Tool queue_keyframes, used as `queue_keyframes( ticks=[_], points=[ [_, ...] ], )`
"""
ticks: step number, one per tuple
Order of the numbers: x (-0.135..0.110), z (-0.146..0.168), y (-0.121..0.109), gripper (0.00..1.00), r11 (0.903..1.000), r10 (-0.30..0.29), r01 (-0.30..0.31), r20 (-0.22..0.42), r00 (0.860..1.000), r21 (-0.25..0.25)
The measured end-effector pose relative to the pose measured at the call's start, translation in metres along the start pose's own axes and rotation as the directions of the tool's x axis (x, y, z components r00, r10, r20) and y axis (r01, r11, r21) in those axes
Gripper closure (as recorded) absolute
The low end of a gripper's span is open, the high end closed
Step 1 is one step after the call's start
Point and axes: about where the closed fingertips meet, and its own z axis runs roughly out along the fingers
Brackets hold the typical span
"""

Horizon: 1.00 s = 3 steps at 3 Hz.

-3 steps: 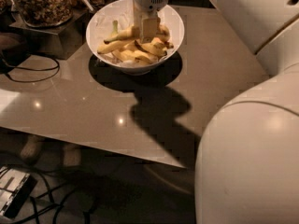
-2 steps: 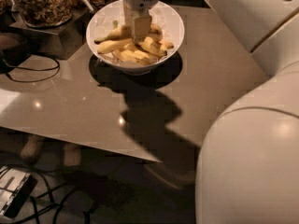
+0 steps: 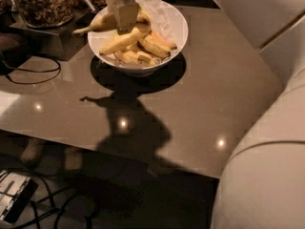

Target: Pick banana from white bowl

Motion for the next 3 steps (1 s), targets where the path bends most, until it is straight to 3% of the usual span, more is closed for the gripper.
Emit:
queue_keyframes(
  ticks=[1,3],
  points=[
    [-0.002,0.0,-0.002,1.0,1.0,-0.001,0.001,0.004,1.0,0.008],
    [-0.06,-0.006,0.013,1.0,0.9968,-0.079,0.078,0.057,0.995,0.017]
  ],
)
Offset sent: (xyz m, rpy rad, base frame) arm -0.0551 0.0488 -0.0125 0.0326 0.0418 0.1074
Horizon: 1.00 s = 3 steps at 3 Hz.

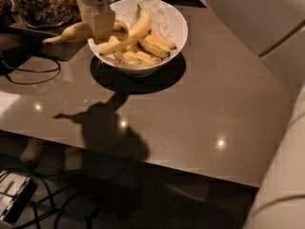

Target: Pick banana from white bowl

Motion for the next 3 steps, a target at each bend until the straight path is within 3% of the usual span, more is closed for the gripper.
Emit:
queue_keyframes(
  ticks=[1,3],
  points=[
    [-0.022,0.003,0.005,1.0,0.9996,-0.029,0.028,0.033,0.999,0.007],
    [-0.037,0.001,0.006,1.0,0.9987,-0.049,0.048,0.049,0.998,0.018]
  ],
)
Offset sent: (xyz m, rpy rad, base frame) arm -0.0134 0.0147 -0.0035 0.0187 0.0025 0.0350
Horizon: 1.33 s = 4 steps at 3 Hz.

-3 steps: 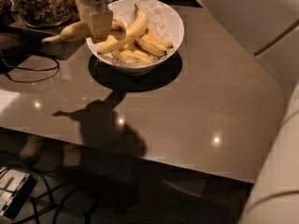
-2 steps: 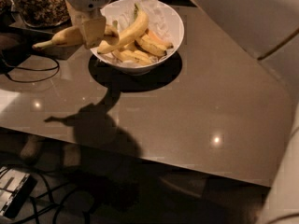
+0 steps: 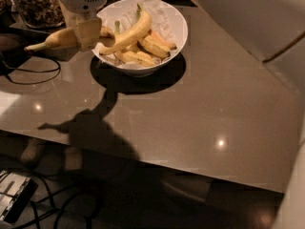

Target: Pick banana from white bowl

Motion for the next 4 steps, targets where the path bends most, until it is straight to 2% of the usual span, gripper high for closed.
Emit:
queue_keyframes(
  ticks=[2,3,4],
  points=[
    [-0.061,-0.009,-0.003,1.0,0.9965,-0.083,0.082,0.072,0.994,0.02],
    [-0.061,-0.007,-0.003,1.0,0.9966,-0.081,0.08,0.075,0.994,0.019],
    [-0.066,0.009,0.003,1.0,0.9976,-0.067,0.068,0.1,0.993,-0.012]
  ],
)
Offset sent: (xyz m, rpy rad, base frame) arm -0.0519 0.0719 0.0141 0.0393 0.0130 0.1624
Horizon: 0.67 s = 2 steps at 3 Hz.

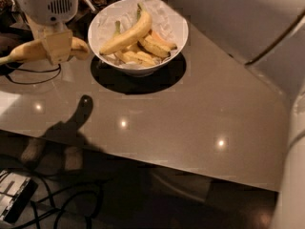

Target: Pick banana from white bowl

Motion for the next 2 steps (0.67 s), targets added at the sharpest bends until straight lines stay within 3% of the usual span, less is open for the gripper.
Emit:
queue_keyframes(
  ticks=[1,2],
  points=[
    [-0.0026,0.0127,0.0056,1.0,0.9993,0.008,-0.008,0.014,1.0,-0.036],
    [-0.0026,0.0127,0.0056,1.0,0.9993,0.008,-0.008,0.014,1.0,-0.036]
  ],
)
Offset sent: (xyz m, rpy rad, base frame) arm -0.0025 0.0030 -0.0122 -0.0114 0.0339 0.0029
